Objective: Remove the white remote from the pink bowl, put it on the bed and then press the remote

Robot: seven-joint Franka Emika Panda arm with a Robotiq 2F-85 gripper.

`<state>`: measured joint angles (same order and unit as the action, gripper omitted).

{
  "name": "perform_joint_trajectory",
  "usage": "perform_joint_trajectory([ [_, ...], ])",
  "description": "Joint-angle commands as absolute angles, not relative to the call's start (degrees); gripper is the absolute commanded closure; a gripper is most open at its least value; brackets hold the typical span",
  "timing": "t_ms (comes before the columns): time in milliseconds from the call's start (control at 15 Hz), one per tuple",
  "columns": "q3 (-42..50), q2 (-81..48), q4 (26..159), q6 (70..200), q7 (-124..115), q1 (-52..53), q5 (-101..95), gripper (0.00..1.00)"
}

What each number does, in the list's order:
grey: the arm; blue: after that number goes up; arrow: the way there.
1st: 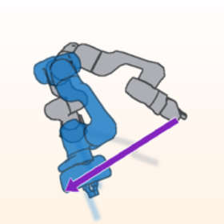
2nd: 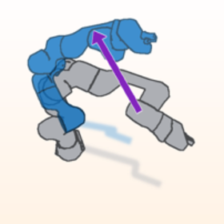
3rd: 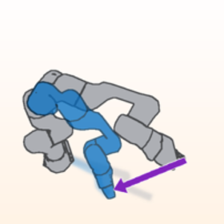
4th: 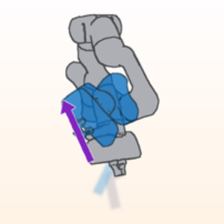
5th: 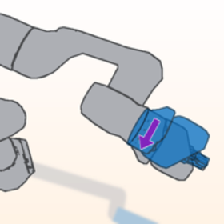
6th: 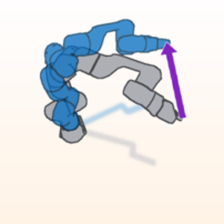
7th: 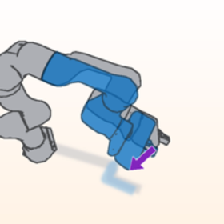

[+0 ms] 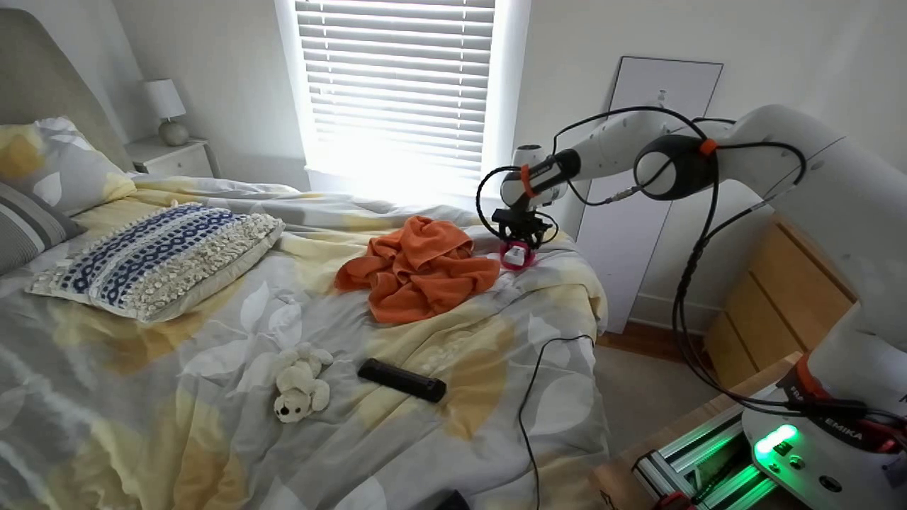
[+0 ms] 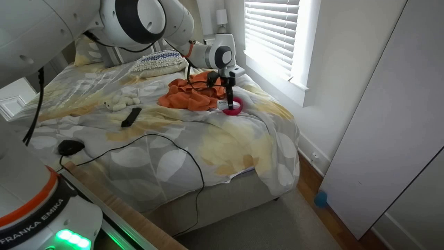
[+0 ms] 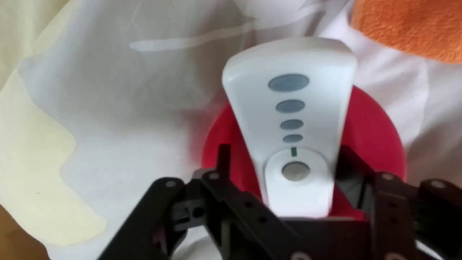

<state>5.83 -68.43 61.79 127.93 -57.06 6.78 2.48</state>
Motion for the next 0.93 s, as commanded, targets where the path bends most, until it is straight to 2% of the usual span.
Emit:
perform_joint_trajectory([
  [0,6.42,-71.72,56.97,125.52,-57.23,7.27,1.98,0.58],
  [133,6.76,-72.13,56.01,124.80,-58.17,7.59,1.87,0.73],
  [867,9.00,-66.19,57.67,114.49,-75.57,12.66,0.12,0.73],
])
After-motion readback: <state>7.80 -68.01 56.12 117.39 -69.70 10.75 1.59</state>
